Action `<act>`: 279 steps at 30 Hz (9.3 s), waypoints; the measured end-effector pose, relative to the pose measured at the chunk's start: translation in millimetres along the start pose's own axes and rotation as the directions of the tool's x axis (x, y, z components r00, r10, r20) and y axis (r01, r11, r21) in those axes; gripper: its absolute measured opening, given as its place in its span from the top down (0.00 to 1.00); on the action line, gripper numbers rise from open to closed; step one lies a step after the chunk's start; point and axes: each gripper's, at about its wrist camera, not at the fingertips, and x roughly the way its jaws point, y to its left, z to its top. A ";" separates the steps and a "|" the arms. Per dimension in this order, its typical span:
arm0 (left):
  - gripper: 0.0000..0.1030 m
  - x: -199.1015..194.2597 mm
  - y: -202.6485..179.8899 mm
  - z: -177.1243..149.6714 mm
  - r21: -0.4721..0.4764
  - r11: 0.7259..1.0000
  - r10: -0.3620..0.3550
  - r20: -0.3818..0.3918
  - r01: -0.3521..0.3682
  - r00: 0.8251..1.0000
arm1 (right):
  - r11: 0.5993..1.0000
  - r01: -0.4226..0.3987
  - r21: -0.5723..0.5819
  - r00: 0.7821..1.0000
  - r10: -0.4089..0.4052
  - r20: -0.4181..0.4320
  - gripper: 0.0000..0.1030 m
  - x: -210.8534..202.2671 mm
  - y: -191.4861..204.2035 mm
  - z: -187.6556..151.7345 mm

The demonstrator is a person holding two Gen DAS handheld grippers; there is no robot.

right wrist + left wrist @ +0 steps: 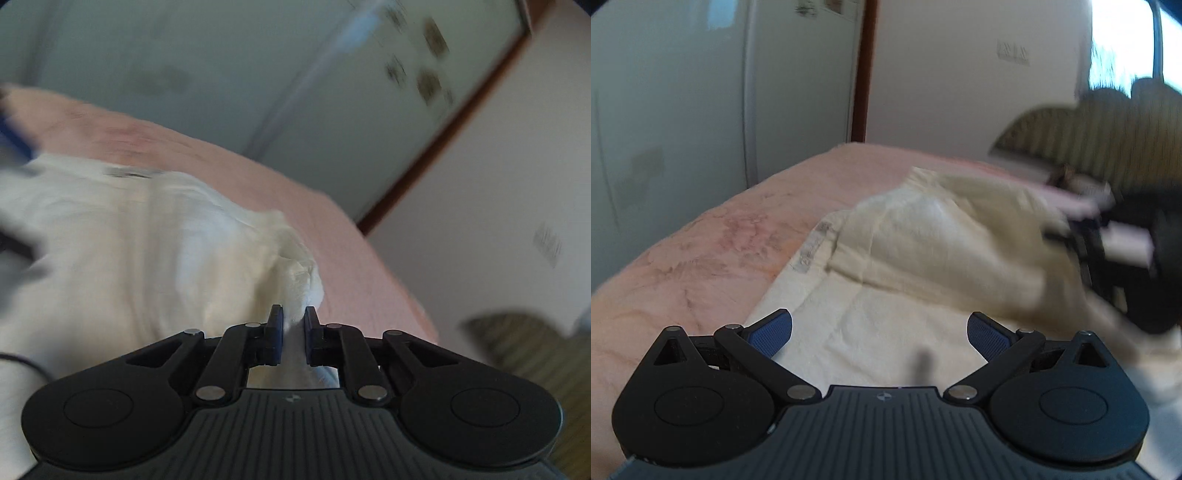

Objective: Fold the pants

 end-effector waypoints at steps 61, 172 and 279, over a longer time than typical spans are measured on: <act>0.14 -37.6 31.9 -28.8 0.319 0.875 0.350 0.102 -0.364 0.931 | 0.985 -0.076 0.155 0.969 0.109 -0.220 0.87 -195.7 99.7 -80.7; 0.69 -55.7 -273.0 -89.5 0.479 0.663 -0.634 -0.050 0.575 0.772 | 0.117 0.181 0.976 0.781 -0.620 -0.071 0.87 -378.9 -150.7 -298.1; 0.11 -17.6 -230.5 -109.0 0.361 0.670 -0.595 -0.260 0.648 0.760 | -0.284 0.330 0.900 0.809 -0.407 -0.425 0.93 -343.2 -86.5 -394.2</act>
